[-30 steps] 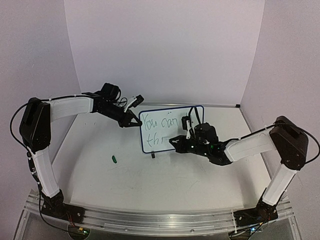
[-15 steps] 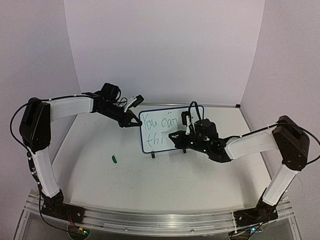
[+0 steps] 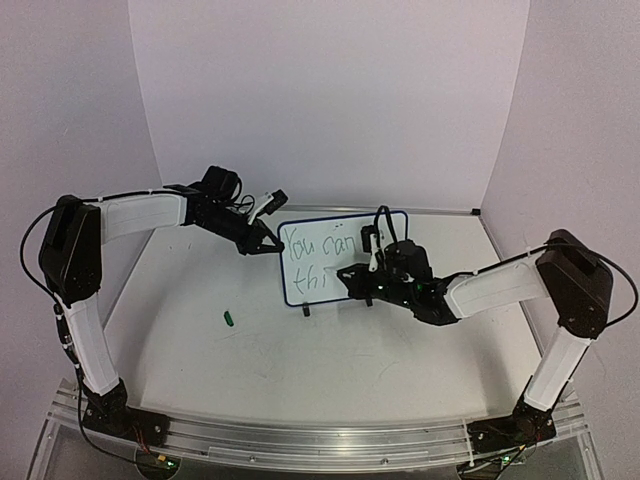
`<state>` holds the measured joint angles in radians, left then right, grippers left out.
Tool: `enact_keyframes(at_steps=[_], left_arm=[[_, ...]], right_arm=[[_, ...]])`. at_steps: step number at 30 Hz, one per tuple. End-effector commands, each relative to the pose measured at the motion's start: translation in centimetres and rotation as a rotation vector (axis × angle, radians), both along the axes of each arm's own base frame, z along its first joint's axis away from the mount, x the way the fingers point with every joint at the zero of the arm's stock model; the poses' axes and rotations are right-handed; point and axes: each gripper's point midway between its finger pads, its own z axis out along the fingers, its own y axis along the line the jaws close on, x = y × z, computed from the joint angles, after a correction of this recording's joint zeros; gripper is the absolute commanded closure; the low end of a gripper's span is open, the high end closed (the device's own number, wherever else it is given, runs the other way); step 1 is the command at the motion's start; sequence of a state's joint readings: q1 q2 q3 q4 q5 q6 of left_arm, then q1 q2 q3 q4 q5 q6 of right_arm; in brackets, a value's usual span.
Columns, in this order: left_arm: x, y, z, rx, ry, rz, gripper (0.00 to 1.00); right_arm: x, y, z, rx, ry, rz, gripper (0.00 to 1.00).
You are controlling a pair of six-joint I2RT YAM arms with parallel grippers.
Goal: Write a sentence on the whiteboard
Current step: Write on the whiteboard with the whiteboard marker without the cap.
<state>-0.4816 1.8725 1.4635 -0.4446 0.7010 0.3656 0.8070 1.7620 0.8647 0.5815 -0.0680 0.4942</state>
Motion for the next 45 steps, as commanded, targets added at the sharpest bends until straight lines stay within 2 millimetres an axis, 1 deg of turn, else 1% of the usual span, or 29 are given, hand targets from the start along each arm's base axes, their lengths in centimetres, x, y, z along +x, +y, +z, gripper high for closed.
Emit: enact_keyframes(at_steps=[1, 6, 10, 13, 16, 17, 20, 23, 27, 31, 39, 45], left_arm=[[1.7, 1.7, -1.2, 0.099, -0.073, 0.068, 1.00], [1.7, 1.7, -1.2, 0.100, -0.072, 0.069, 1.00], [1.7, 1.7, -1.3, 0.100, -0.070, 0.068, 1.00], [1.7, 1.7, -1.3, 0.101, -0.070, 0.068, 1.00], [1.7, 1.7, -1.3, 0.101, -0.070, 0.068, 1.00], [1.7, 1.7, -1.3, 0.101, -0.071, 0.068, 1.00], [1.7, 1.7, -1.3, 0.100, -0.071, 0.067, 1.00], [1.7, 1.7, -1.2, 0.098, -0.070, 0.068, 1.00], [1.7, 1.7, -1.1, 0.097, -0.073, 0.069, 1.00], [1.7, 1.7, -1.1, 0.097, -0.073, 0.068, 1.00], [1.7, 1.7, -1.2, 0.099, -0.070, 0.068, 1.00], [1.7, 1.7, -1.3, 0.100, -0.071, 0.069, 1.00]], right_arm=[[1.3, 0.3, 0.9, 0.003, -0.035, -0.025, 1.00], [1.5, 0.1, 0.6, -0.003, -0.034, -0.038, 1.00], [1.4, -0.2, 0.9, -0.003, -0.041, -0.047, 1.00], [0.9, -0.2, 1.7, 0.007, -0.055, -0.023, 1.00], [-0.1, -0.1, 2.8, 0.031, -0.070, 0.019, 1.00], [-0.4, -0.3, 2.8, 0.036, -0.068, 0.026, 1.00], [-1.1, -0.9, 2.2, 0.038, -0.046, 0.021, 1.00], [-1.3, -1.5, 1.3, 0.032, -0.020, 0.007, 1.00], [-1.0, -1.9, 0.4, 0.029, 0.000, -0.007, 1.00], [0.0, -2.4, 0.0, 0.050, 0.026, -0.035, 1.00], [0.8, -1.4, 0.6, 0.077, 0.019, -0.007, 1.00], [1.1, -1.6, 0.3, 0.069, 0.019, -0.022, 1.00]])
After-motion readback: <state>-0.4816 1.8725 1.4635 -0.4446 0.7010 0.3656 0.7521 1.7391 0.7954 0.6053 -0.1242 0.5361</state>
